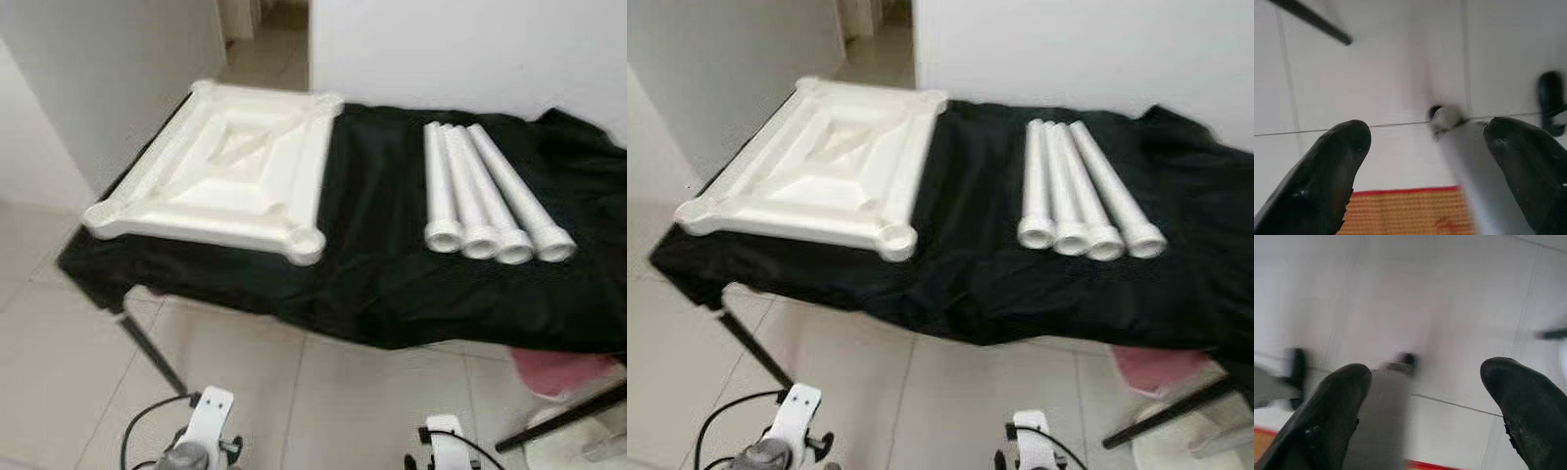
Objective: Building children table
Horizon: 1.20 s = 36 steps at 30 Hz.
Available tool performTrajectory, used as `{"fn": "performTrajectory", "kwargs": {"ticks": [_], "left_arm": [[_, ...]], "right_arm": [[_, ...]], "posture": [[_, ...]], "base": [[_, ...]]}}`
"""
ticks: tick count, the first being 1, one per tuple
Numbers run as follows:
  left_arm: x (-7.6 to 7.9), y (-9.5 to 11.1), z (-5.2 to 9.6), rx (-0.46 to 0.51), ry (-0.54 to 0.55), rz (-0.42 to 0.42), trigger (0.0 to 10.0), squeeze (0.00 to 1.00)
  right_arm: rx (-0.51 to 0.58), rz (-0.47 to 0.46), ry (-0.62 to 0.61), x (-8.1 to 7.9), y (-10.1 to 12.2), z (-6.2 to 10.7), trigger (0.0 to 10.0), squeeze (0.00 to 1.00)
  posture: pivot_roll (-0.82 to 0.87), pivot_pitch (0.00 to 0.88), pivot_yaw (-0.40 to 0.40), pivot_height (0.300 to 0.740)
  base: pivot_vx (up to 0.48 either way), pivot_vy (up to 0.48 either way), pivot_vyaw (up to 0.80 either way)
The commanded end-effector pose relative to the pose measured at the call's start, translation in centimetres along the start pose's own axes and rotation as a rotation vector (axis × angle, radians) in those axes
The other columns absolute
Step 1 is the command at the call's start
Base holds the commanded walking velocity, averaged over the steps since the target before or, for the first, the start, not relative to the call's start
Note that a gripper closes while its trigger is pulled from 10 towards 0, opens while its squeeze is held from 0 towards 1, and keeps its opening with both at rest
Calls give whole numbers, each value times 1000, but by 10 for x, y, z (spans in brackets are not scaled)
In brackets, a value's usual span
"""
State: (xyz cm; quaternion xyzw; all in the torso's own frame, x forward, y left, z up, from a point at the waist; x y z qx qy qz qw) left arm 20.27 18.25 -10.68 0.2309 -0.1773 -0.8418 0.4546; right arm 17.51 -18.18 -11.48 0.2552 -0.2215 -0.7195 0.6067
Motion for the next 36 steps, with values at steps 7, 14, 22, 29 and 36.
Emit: {"fn": "performTrajectory", "kwargs": {"ticks": [7,14,22,29,36], "left_arm": [[7,6,-2,15,-11,-24,10000,0],[6,8,-2,23,-10,-41,10000,0],[7,8,-2,27,-29,-56,10000,0],[7,14,-3,51,-16,-43,10000,0],[2,24,-3,81,25,-185,10000,0]], "right_arm": [[-15,0,-27,10,-4,2,10000,0],[-10,-8,-37,12,-3,2,10000,0],[-14,-31,-50,12,-8,4,10000,0],[-17,-33,-50,12,-10,5,10000,0],[61,-20,-17,10,10,1,10000,0]], "posture": [[-67,0,9,740],[-75,0,15,740],[-71,0,28,740],[-64,0,20,740],[-64,0,10,740]], "base": [[0,0,0],[0,0,0],[0,0,0],[0,-102,0],[0,0,0]]}}
Point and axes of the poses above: a point about 5 cm out from each wrist's last joint towards the gripper, its own z axis pointing back from the gripper into the wrist, its own y axis along the axis of the wrist's last joint, x = y × z, the point moved 3 cm from there along -z, pointing out of the wrist towards the gripper, and after that the axes turned 15 degrees about -z, right-handed, at the moved point
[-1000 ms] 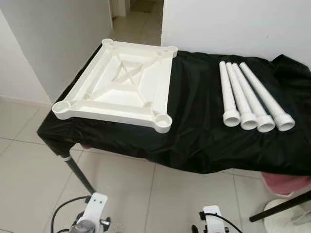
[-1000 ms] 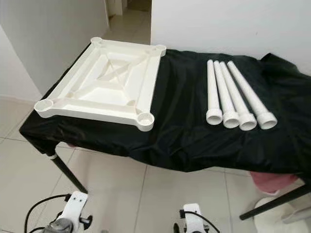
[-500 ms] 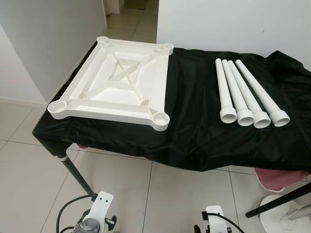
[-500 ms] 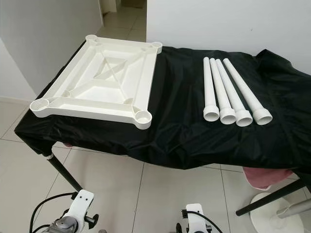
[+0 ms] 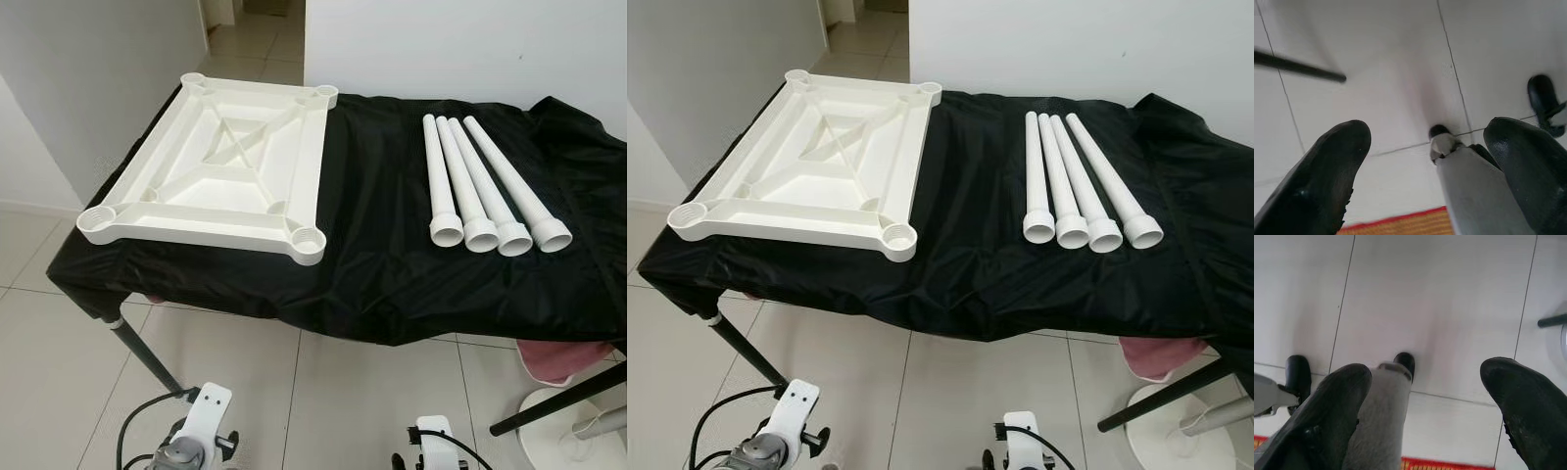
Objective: Building children table
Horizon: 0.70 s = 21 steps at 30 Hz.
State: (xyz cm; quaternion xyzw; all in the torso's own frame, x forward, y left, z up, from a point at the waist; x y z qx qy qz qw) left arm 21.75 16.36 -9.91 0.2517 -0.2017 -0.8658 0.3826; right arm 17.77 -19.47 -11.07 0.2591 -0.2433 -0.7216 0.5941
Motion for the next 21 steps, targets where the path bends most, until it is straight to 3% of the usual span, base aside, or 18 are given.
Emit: {"fn": "performTrajectory", "kwargs": {"ticks": [1,2,6,11,18,21], "left_arm": [[-6,2,0,0,50,-69,10000,0],[-8,9,-1,33,20,-73,10000,0],[-13,19,0,109,-7,-45,10000,0],[-15,24,3,170,-43,-67,10000,0],[-9,34,12,333,-193,-96,10000,0],[-5,40,20,425,-281,-151,10000,0]], "right_arm": [[30,-5,19,-3,6,-1,10000,0],[82,12,48,-6,18,-3,10000,0],[143,34,79,-7,31,-3,10000,0],[176,59,106,-7,36,-2,10000,0],[240,96,301,-23,43,6,10000,0],[286,107,427,-28,53,13,10000,0]], "posture": [[-64,0,10,740],[-64,0,8,740],[-58,0,4,740],[-56,0,3,740],[-52,0,4,740],[-51,0,2,740]], "base": [[0,0,0],[0,0,0],[0,0,0],[0,0,0],[0,0,0],[0,0,0]]}}
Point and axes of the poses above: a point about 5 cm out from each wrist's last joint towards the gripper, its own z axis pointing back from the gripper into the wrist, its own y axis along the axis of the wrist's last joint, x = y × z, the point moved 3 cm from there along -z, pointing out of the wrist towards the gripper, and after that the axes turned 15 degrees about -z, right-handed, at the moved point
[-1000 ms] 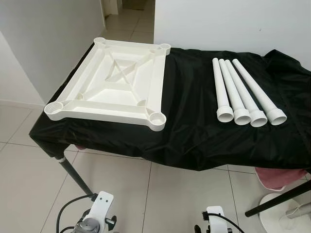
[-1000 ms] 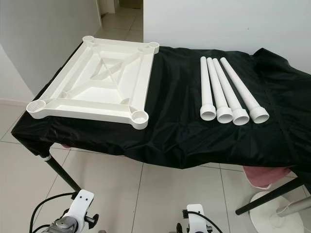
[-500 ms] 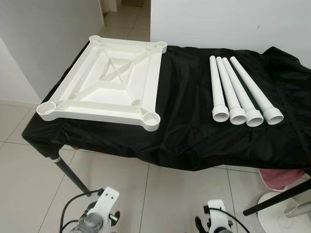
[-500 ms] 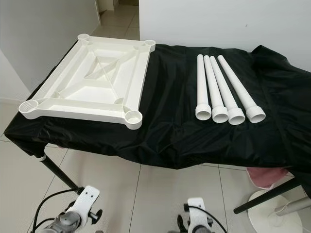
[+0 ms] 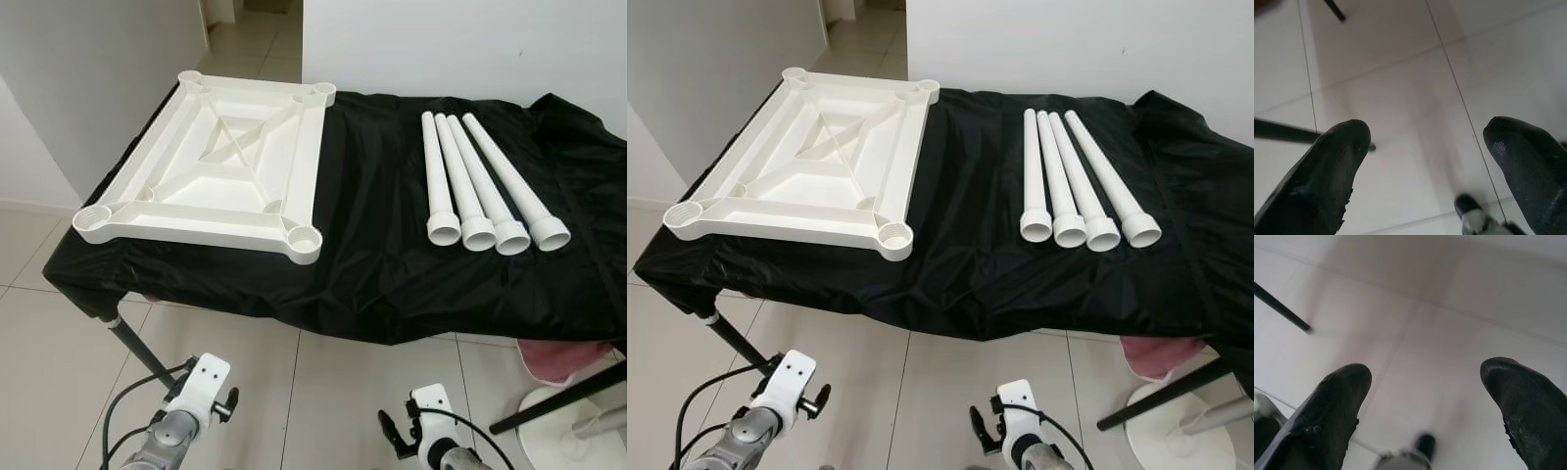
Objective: Building children table
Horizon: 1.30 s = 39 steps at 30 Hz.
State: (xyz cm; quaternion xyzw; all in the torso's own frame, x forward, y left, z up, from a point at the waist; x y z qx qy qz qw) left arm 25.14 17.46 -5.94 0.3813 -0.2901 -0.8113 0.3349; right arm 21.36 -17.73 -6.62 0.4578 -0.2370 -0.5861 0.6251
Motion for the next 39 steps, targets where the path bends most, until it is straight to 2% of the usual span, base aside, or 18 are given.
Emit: {"fn": "performTrajectory", "kwargs": {"ticks": [1,2,3,6,10,11,12,13,19,21,22,23,25,30,31,35,38,39], "left_arm": [[32,11,10,146,-448,-24,10000,0],[31,16,13,195,-492,-47,10000,0],[31,16,13,195,-492,-47,10000,0],[30,29,20,284,-572,-73,10000,0],[29,38,25,338,-624,-99,10000,0],[28,42,28,356,-654,-92,10000,0],[28,42,28,356,-654,-92,10000,0],[26,53,36,401,-706,-76,10000,1000],[24,69,49,458,-754,-91,10000,1000],[23,75,55,486,-782,-110,10000,961],[18,85,62,524,-801,-116,10000,0],[13,96,72,567,-832,-129,10000,0],[7,109,85,615,-871,-145,10000,0],[-4,128,105,650,-912,-144,10000,0],[-12,141,111,688,-901,-110,10000,0],[-16,149,114,706,-891,-80,10000,0],[-30,160,113,739,-815,-53,10000,0],[-30,160,113,739,-815,-53,10000,0]], "right_arm": [[10,-4,43,-2,1,2,10000,0],[29,18,125,-6,7,5,10000,0],[29,18,125,-6,7,5,10000,0],[37,81,264,-15,15,13,10000,0],[37,118,353,-18,22,22,10000,0],[33,130,384,-18,25,26,10000,314],[33,130,384,-18,25,26,10000,314],[29,134,434,-19,31,33,10000,1000],[55,141,489,-22,47,42,10000,1000],[70,150,508,-23,54,46,10000,1000],[97,155,532,-26,66,51,10000,655],[138,172,567,-30,80,58,10000,0],[189,184,612,-37,99,65,10000,0],[237,170,678,-47,124,77,10000,0],[287,164,687,-50,138,79,10000,0],[315,153,680,-51,146,80,10000,0],[412,108,631,-50,168,77,10000,0],[412,108,631,-50,168,77,10000,0]], "posture": [[-51,0,2,740],[-52,0,-3,740],[-52,0,-3,740],[-54,0,-5,740],[-58,0,-3,740],[-58,0,-3,740],[-58,0,-3,740],[-61,0,-1,740],[-65,0,4,740],[-66,0,6,740],[-65,0,6,740],[-65,0,6,740],[-65,0,7,740],[-64,0,8,740],[-64,0,8,740],[-59,0,11,740],[-59,0,7,740],[-59,0,7,740]], "base": [[0,0,0],[0,0,0],[0,0,0],[0,0,0],[0,0,0],[0,0,0],[0,0,0],[0,0,0],[0,0,0],[0,0,0],[0,0,0],[0,0,0],[0,0,0],[0,0,0],[0,0,0],[0,0,0],[0,0,0],[0,0,0]]}}
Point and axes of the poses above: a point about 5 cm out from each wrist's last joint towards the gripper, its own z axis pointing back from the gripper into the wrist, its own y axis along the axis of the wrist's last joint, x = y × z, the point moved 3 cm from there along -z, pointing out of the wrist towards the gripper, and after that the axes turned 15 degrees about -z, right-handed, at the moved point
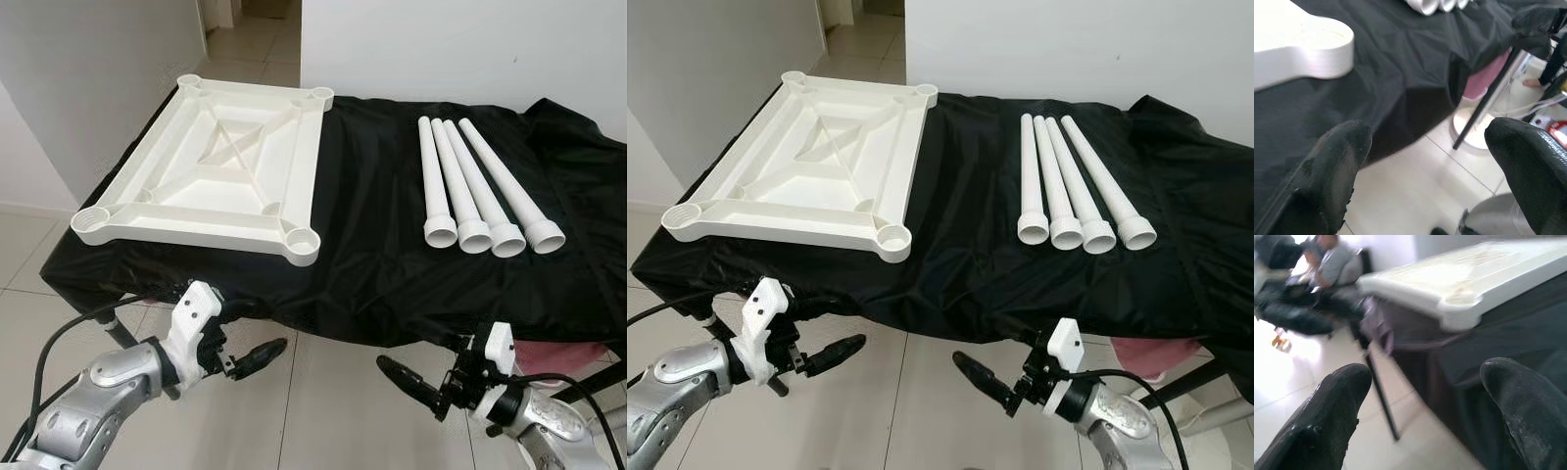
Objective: Building children table
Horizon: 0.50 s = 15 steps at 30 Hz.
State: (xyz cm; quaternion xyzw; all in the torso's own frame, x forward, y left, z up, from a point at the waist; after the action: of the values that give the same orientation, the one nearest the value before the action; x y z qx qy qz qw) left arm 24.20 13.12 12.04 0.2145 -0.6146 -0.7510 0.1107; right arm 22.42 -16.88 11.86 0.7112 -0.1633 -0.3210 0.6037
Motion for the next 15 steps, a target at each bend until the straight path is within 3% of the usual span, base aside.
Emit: {"fn": "performTrajectory", "kwargs": {"ticks": [1,6,12,13,15], "left_arm": [[10,15,3,84,-207,-22,10000,0],[-14,27,4,80,-96,-35,10000,0],[-21,22,9,22,-88,-69,10000,0],[-26,18,13,-16,-80,-94,10000,0],[-51,21,19,-57,2,-151,10000,0]], "right_arm": [[52,6,-31,3,12,-3,10000,0],[179,26,-167,16,37,-15,10000,0],[218,30,-220,21,43,-16,10000,0],[228,34,-240,23,45,-16,10000,0],[262,33,-292,28,51,-14,10000,0]], "posture": [[-59,0,7,740],[-76,0,12,740],[-86,0,21,740],[-90,0,25,740],[-90,0,25,740]], "base": [[0,0,0],[0,0,0],[0,0,0],[0,0,0],[0,0,0]]}}
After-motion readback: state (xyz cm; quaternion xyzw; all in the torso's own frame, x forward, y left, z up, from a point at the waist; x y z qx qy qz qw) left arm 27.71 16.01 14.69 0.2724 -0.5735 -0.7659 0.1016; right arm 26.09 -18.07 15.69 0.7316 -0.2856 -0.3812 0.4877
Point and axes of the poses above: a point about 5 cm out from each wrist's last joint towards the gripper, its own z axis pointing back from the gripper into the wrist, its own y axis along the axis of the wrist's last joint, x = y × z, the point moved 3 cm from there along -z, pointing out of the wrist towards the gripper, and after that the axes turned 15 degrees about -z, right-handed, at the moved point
